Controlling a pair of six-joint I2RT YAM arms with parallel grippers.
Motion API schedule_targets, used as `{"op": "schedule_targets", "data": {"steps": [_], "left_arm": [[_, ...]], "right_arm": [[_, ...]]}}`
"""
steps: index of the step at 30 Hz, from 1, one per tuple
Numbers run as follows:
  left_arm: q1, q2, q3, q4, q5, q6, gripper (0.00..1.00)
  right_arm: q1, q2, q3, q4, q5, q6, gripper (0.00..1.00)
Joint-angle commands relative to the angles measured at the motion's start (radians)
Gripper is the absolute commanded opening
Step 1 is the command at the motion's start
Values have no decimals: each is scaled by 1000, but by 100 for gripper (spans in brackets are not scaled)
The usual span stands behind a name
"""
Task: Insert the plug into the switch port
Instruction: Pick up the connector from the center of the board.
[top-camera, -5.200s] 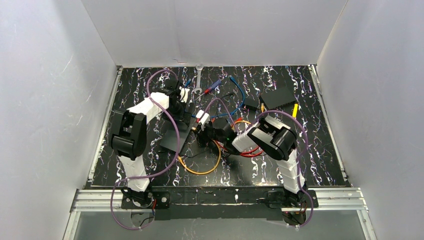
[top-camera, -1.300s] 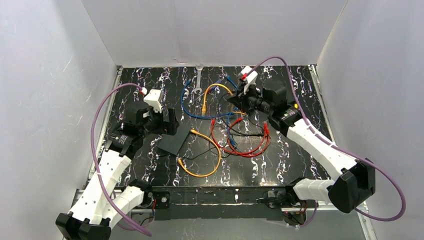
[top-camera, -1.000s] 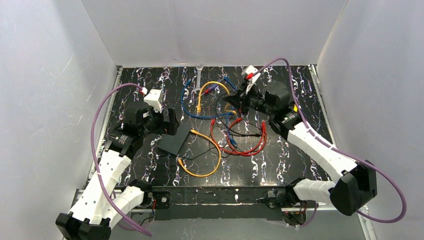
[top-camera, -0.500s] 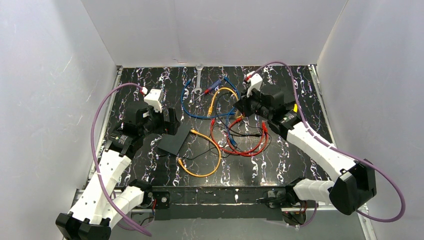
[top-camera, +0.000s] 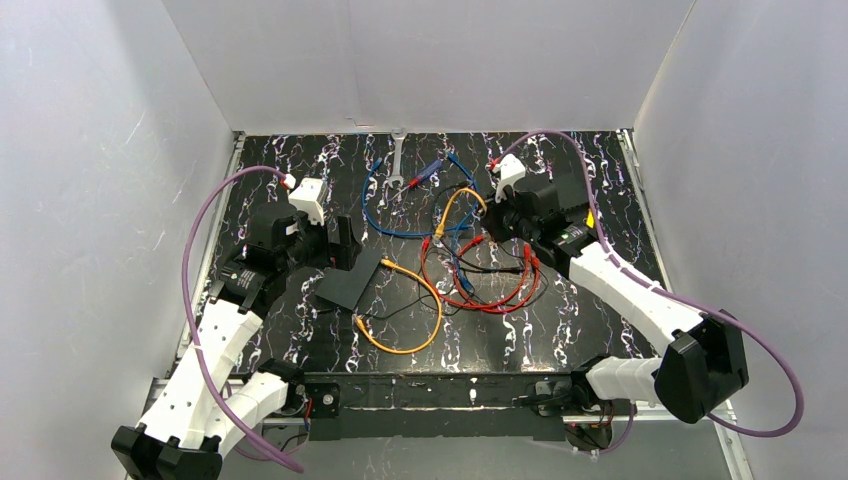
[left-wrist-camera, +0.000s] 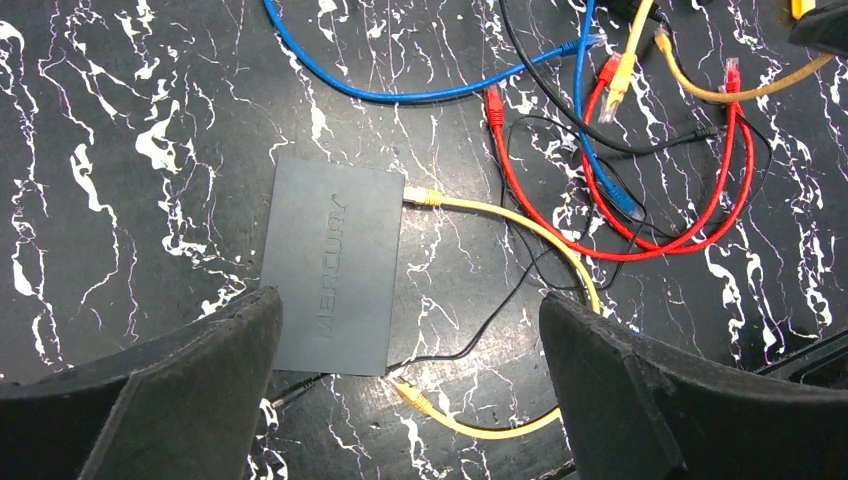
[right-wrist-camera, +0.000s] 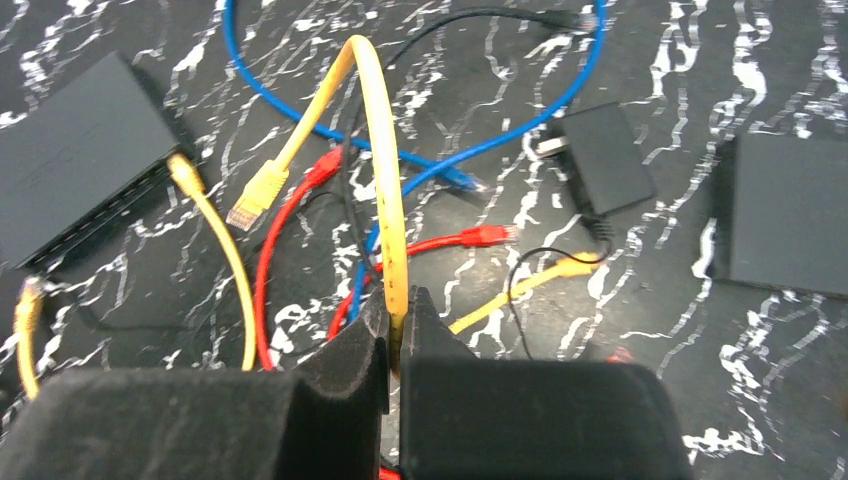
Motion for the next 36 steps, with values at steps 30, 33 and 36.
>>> {"op": "schedule_targets", "data": {"steps": [30, 33, 36], "left_arm": [[3, -65, -21, 43, 69, 8, 98], [4, -59, -21, 41, 29, 4, 98], [3, -48, -15, 42, 28, -3, 98]], "right_arm": [[-9, -49, -97, 436, -731, -40, 1], [-5, -36, -123, 494, -790, -91, 1], [6, -20, -130, 486, -821, -183, 1]]}}
